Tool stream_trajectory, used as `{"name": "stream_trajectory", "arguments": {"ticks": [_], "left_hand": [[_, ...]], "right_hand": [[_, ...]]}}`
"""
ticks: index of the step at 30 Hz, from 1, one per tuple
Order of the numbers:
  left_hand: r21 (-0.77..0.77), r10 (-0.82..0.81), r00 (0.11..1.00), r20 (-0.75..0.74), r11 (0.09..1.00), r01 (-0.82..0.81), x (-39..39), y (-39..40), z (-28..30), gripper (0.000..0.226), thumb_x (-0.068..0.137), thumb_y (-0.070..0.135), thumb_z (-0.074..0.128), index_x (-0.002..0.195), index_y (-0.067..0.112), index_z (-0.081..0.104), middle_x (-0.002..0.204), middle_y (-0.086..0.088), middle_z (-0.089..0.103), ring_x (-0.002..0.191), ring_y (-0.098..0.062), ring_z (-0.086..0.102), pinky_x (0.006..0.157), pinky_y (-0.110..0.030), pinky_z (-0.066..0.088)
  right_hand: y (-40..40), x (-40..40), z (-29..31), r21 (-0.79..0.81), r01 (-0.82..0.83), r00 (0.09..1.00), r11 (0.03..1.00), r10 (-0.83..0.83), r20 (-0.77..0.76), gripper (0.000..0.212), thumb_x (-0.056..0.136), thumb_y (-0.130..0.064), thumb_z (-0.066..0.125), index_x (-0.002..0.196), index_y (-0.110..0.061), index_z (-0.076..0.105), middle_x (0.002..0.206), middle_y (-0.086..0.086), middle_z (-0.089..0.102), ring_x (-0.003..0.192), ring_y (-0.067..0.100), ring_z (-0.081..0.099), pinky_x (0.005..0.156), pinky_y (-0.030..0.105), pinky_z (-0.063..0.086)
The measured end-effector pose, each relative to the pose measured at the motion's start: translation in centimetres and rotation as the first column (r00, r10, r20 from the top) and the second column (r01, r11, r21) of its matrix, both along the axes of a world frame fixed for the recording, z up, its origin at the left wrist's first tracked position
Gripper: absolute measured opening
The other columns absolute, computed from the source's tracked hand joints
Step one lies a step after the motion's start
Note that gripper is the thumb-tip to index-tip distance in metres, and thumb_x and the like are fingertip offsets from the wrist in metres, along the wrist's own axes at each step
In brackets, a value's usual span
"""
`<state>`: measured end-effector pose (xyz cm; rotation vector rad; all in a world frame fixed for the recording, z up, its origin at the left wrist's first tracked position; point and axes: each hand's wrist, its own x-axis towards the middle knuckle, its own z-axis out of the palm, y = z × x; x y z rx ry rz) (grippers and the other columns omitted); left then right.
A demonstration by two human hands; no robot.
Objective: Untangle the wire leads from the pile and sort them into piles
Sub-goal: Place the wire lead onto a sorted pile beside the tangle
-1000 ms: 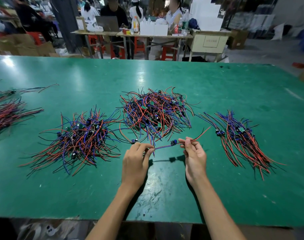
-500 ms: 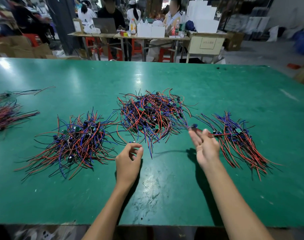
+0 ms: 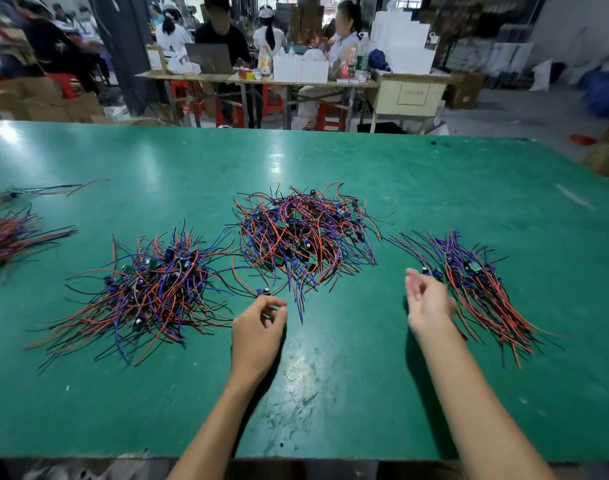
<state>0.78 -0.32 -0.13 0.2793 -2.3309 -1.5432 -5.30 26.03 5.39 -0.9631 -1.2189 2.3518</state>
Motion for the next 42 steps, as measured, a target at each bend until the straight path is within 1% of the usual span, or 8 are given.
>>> {"name": "stream_trajectory", "arguments": {"ticks": [2, 5, 8, 11, 18, 27, 33, 42], "left_hand": [[-0.002, 0.0, 1.0, -0.004, 1.0, 0.0, -0.1, 0.1, 0.0, 0.014, 0.088, 0.02, 0.071, 0.082, 0.032, 0.071, 0.066, 0.016, 0.063, 0.054, -0.002, 0.047, 0.054, -0.015, 0.04], [0.025, 0.019, 1.0, -0.017, 1.0, -0.019, 0.0, 0.2, 0.2, 0.016, 0.089, 0.016, 0.071, 0.081, 0.03, 0.071, 0.063, 0.009, 0.061, 0.053, -0.003, 0.046, 0.053, -0.014, 0.039], [0.088, 0.126, 0.992, -0.031, 0.989, -0.123, 0.0, 0.1, 0.6, 0.017, 0.089, 0.014, 0.069, 0.081, 0.028, 0.069, 0.062, 0.005, 0.059, 0.053, -0.004, 0.046, 0.052, -0.014, 0.039], [0.085, 0.153, 0.988, -0.025, 0.985, -0.15, -0.1, 0.0, 0.7, 0.017, 0.088, 0.011, 0.07, 0.081, 0.026, 0.069, 0.059, 0.007, 0.055, 0.051, -0.004, 0.045, 0.053, -0.013, 0.039], [-0.049, -0.056, 0.998, 0.032, 0.997, 0.057, 0.0, 0.3, 1.0, 0.042, 0.097, 0.052, 0.043, 0.082, 0.03, 0.076, 0.067, 0.012, 0.071, 0.067, -0.003, 0.068, 0.073, -0.029, 0.051], [0.315, -0.221, 0.965, 0.138, 0.934, 0.169, -1.0, 1.0, 3.8, 0.021, 0.094, 0.025, 0.07, 0.078, 0.019, 0.081, 0.071, 0.002, 0.076, 0.065, -0.009, 0.064, 0.066, -0.024, 0.051], [0.195, -0.318, 0.947, 0.049, 0.933, 0.303, 1.3, 1.2, 4.0, 0.015, 0.091, 0.032, 0.074, 0.08, 0.027, 0.082, 0.068, 0.0, 0.073, 0.059, -0.015, 0.053, 0.06, -0.027, 0.04], [-0.23, -0.128, 0.99, -0.051, 0.967, 0.113, 2.3, 2.1, 2.4, 0.032, 0.08, 0.048, 0.079, 0.072, 0.028, 0.056, 0.076, 0.011, 0.059, 0.078, -0.002, 0.053, 0.069, -0.021, 0.043]], "right_hand": [[-2.7, 0.7, -0.7, 0.284, -0.138, 0.99, 0.949, 0.13, 0.048, 0.028, 0.093, 0.001, 0.063, 0.116, -0.013, 0.069, 0.091, 0.01, 0.071, 0.074, 0.014, 0.065, 0.062, 0.024, 0.054], [-7.2, 1.7, -1.7, 0.758, -0.461, 0.855, 0.462, 0.459, 0.241, 0.005, 0.089, -0.029, 0.073, 0.094, -0.029, 0.074, 0.083, -0.003, 0.074, 0.076, 0.017, 0.069, 0.072, 0.033, 0.057], [-11.4, 2.6, -2.6, 0.845, -0.533, 0.761, -0.042, 0.413, 0.5, 0.037, 0.08, -0.066, 0.066, 0.098, -0.033, 0.072, 0.079, -0.012, 0.071, 0.081, 0.011, 0.067, 0.073, 0.028, 0.049], [-13.9, 3.0, -3.4, 0.89, -0.422, 0.818, -0.173, 0.35, 0.456, 0.029, 0.089, -0.054, 0.062, 0.102, -0.029, 0.071, 0.09, -0.005, 0.074, 0.093, 0.021, 0.069, 0.076, 0.031, 0.048], [-12.6, 4.9, -4.4, 0.913, -0.308, 0.868, 0.269, 0.471, 0.154, 0.016, 0.089, -0.039, 0.06, 0.079, -0.027, 0.061, 0.056, -0.004, 0.053, 0.056, 0.011, 0.052, 0.06, 0.034, 0.043], [-12.1, 7.4, -4.6, 0.999, -0.043, 0.628, -0.03, 0.777, 0.051, 0.016, 0.089, -0.039, 0.06, 0.082, -0.024, 0.058, 0.077, -0.012, 0.058, 0.068, 0.004, 0.05, 0.064, 0.028, 0.045], [-10.8, 5.2, -3.5, 0.777, -0.451, 0.811, 0.439, 0.565, 0.152, 0.052, 0.093, -0.057, 0.032, 0.068, -0.034, 0.071, 0.069, -0.01, 0.072, 0.074, 0.015, 0.066, 0.076, 0.032, 0.047], [-9.2, 5.3, -3.9, 0.507, -0.479, 0.76, 0.717, 0.628, -0.17, 0.008, 0.095, -0.016, 0.07, 0.094, -0.015, 0.078, 0.091, -0.001, 0.078, 0.082, 0.006, 0.065, 0.077, 0.016, 0.05]]}}
